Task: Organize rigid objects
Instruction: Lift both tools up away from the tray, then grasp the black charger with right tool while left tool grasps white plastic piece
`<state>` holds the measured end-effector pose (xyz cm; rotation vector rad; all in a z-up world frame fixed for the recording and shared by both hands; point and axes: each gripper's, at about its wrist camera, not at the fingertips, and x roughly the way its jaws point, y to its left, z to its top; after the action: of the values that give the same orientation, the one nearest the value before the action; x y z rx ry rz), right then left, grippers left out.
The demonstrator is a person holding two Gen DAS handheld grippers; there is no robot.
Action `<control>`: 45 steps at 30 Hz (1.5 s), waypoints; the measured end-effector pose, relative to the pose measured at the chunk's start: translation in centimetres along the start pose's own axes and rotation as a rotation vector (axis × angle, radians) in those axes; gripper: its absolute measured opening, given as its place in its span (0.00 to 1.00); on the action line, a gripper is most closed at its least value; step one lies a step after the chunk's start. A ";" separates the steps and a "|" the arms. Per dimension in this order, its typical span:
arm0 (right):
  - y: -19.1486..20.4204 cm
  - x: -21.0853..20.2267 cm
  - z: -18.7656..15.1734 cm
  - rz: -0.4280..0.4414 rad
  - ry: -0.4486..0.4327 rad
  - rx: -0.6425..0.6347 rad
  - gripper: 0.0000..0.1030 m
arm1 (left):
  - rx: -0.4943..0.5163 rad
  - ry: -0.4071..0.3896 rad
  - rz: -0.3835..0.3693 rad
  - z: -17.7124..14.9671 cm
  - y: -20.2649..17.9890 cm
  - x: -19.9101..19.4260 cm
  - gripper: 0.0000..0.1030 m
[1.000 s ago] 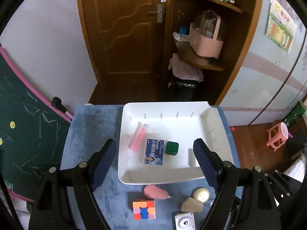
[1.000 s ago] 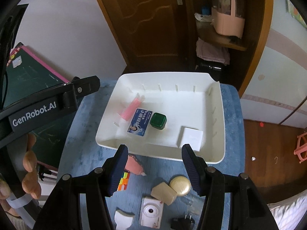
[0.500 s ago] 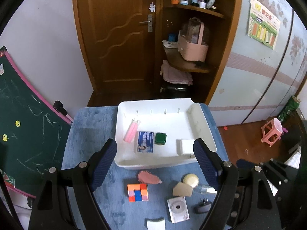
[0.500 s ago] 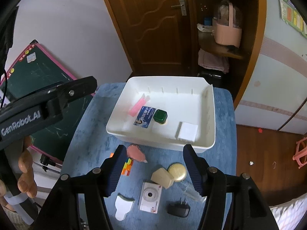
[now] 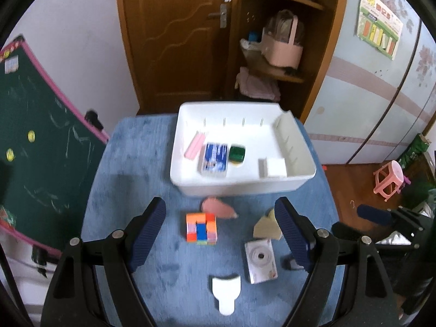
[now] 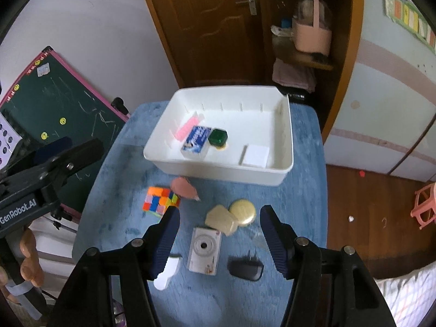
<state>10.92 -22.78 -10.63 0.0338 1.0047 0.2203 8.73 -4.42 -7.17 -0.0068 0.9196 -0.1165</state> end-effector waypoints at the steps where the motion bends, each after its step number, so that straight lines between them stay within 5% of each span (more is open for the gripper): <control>1: -0.2 0.2 -0.4 -0.001 0.006 0.006 0.60 | -0.004 0.008 -0.004 -0.6 0.2 0.2 0.82; 24: -4.5 10.5 -7.9 -0.085 0.296 0.141 0.60 | -0.145 0.440 -0.121 -14.4 1.9 11.7 0.82; 45: -4.0 17.1 -9.8 -0.149 0.420 0.139 0.66 | -0.186 0.489 -0.093 -15.9 0.4 15.9 0.82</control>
<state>12.13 -23.99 -30.65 0.0400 1.4338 0.0180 5.70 -4.94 -29.41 -0.2017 1.4168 -0.1210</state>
